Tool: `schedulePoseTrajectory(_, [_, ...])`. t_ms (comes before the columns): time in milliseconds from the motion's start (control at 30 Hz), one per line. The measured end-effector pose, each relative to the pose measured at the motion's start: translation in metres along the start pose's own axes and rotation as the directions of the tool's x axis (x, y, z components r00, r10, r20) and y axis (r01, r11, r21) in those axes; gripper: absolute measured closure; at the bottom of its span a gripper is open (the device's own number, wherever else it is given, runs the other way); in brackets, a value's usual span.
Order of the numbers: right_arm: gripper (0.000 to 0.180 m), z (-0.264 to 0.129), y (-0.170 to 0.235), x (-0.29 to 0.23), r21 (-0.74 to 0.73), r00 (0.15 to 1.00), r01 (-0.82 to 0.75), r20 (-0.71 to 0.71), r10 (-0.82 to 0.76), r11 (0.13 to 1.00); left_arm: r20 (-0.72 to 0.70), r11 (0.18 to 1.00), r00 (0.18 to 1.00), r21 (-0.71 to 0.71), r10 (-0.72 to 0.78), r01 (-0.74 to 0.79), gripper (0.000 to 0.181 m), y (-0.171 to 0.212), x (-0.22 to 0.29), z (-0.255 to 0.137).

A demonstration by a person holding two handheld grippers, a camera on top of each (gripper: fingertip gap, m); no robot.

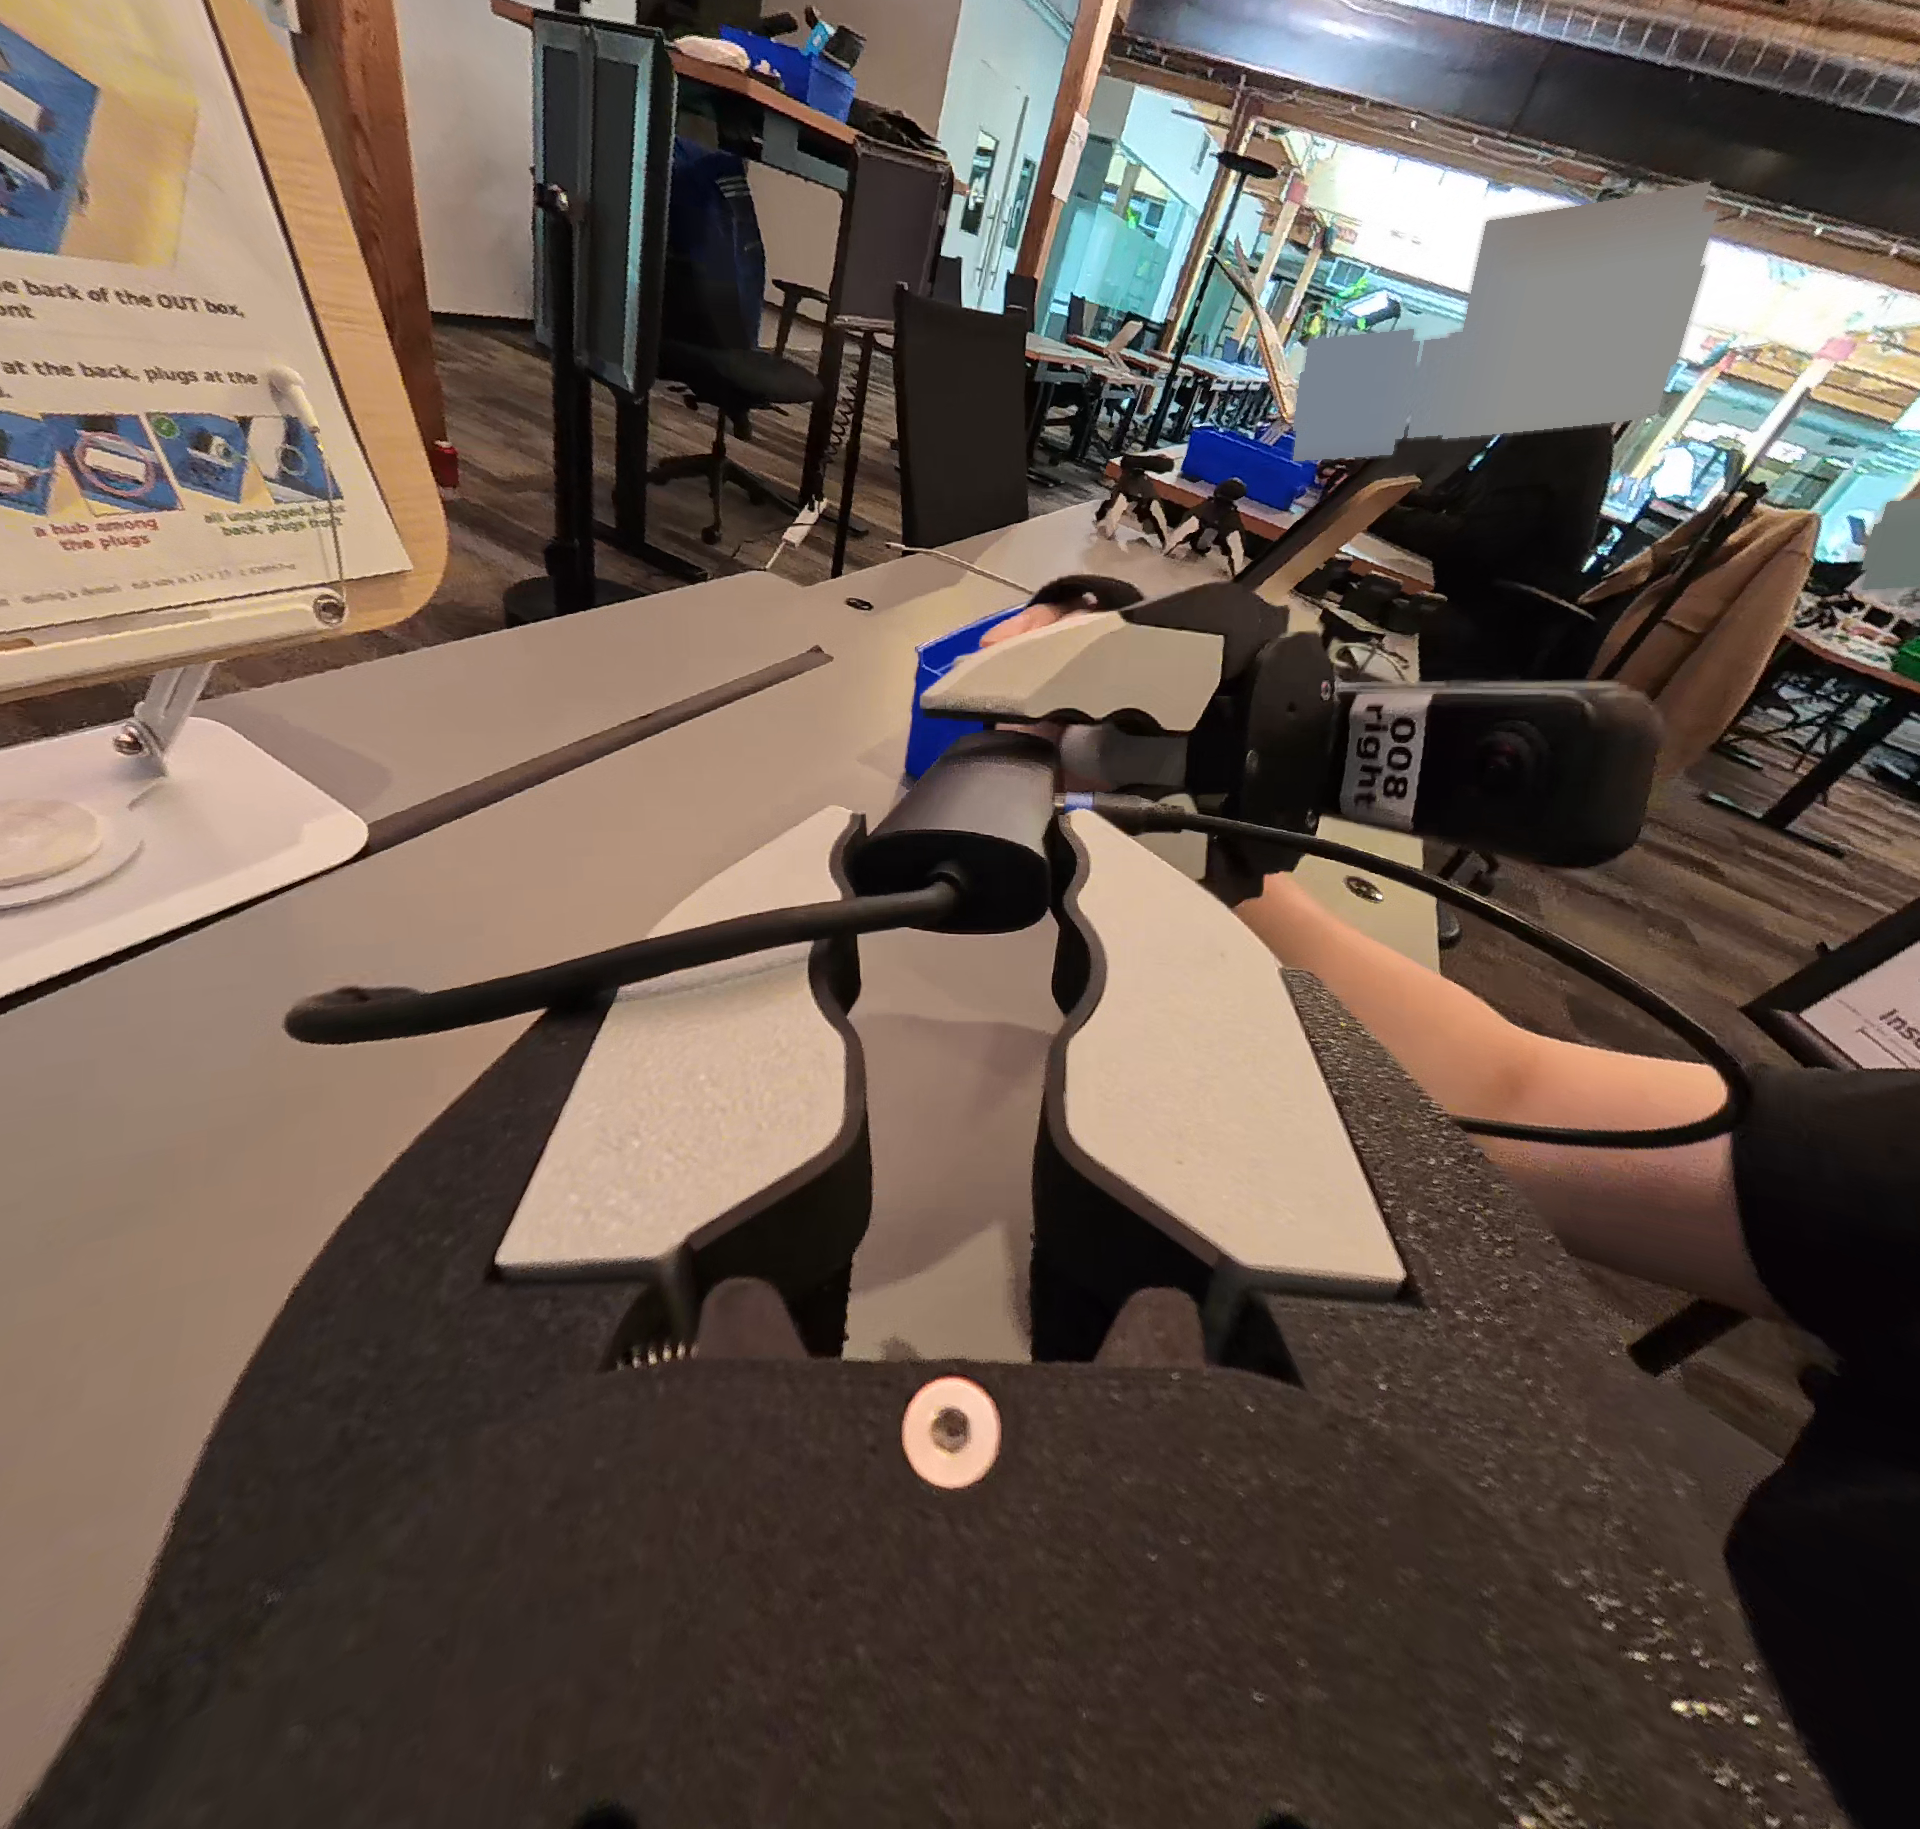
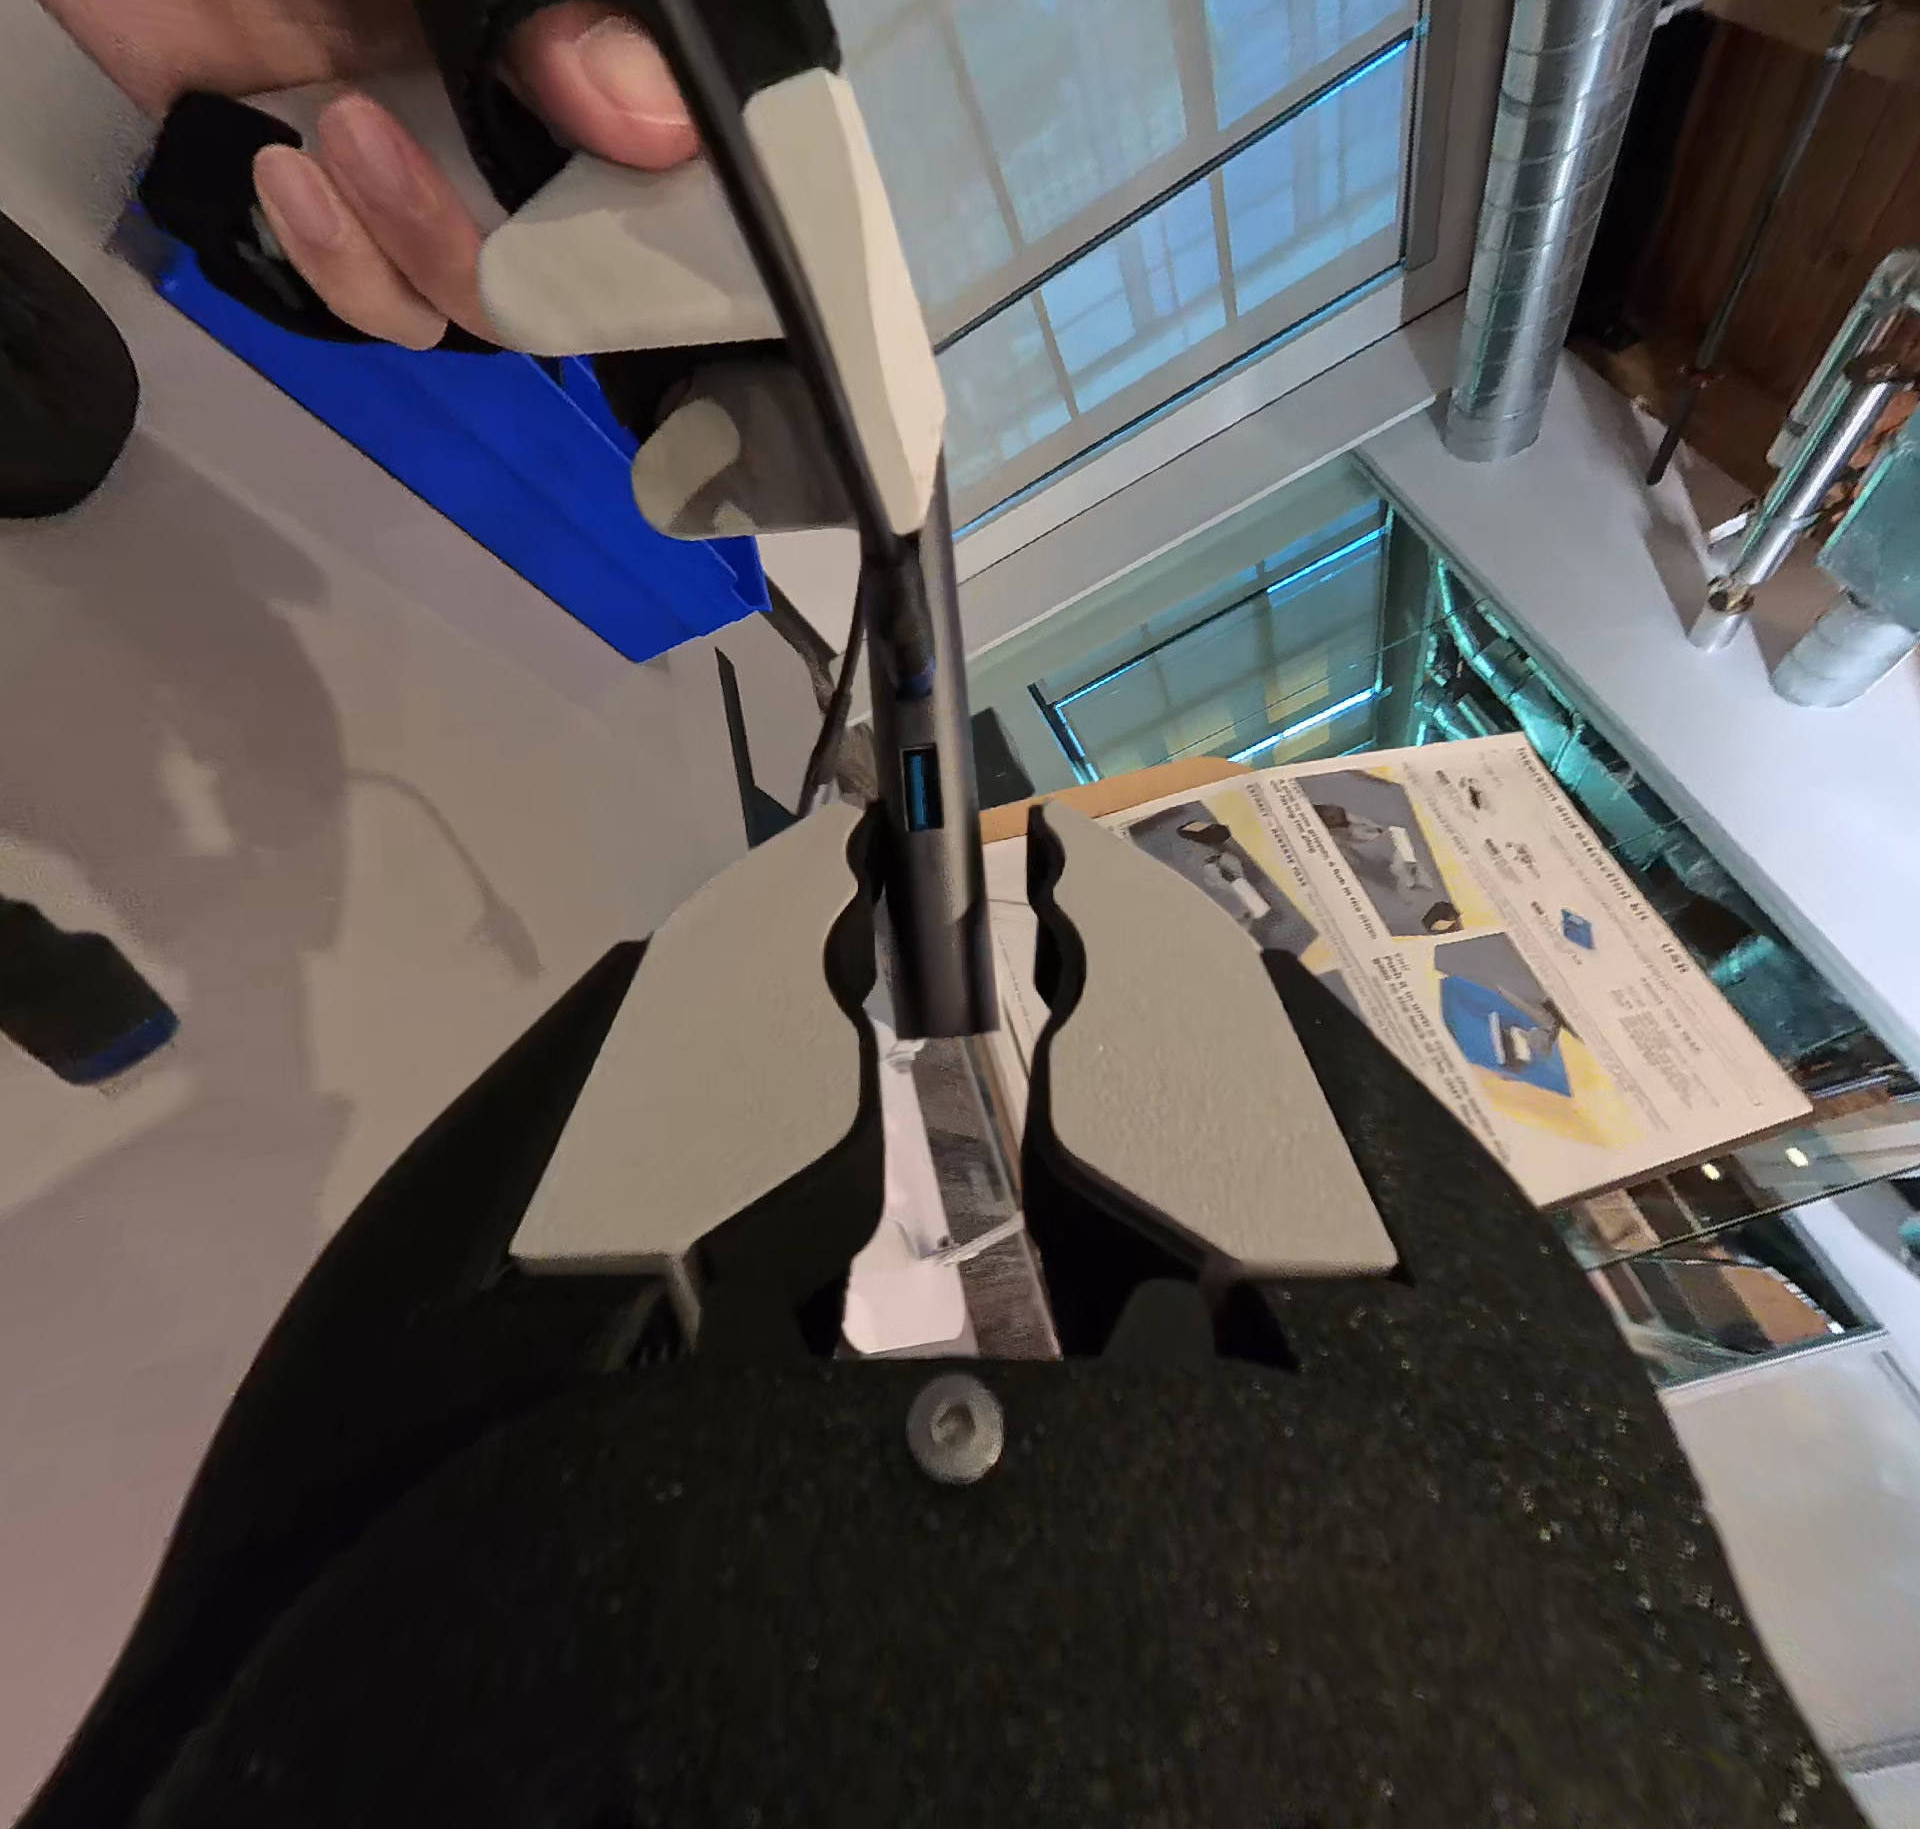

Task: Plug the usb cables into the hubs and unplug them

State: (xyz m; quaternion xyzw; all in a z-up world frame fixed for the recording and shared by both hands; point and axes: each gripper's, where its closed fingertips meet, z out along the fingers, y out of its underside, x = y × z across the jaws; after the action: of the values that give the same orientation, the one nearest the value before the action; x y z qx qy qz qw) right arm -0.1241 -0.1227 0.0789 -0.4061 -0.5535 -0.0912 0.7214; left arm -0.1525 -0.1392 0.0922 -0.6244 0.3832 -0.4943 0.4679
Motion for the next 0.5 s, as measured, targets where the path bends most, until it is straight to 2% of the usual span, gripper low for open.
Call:
schedulePoseTrajectory(200, [0.149,0.003,0.008,-0.002,-0.018,1.0,-0.024,-0.002,0.024,1.0,0.04,1.0,0.999,0.01,-0.017,0.017,0.148,0.004,-0.011,-0.005])
schedulePoseTrajectory(500, [0.148,0.011,0.026,-0.008,-0.123,0.993,-0.105,0.034,0.11,0.987,0.174,0.998,0.983,0.014,0.065,-0.069,0.148,0.008,-0.031,-0.015])
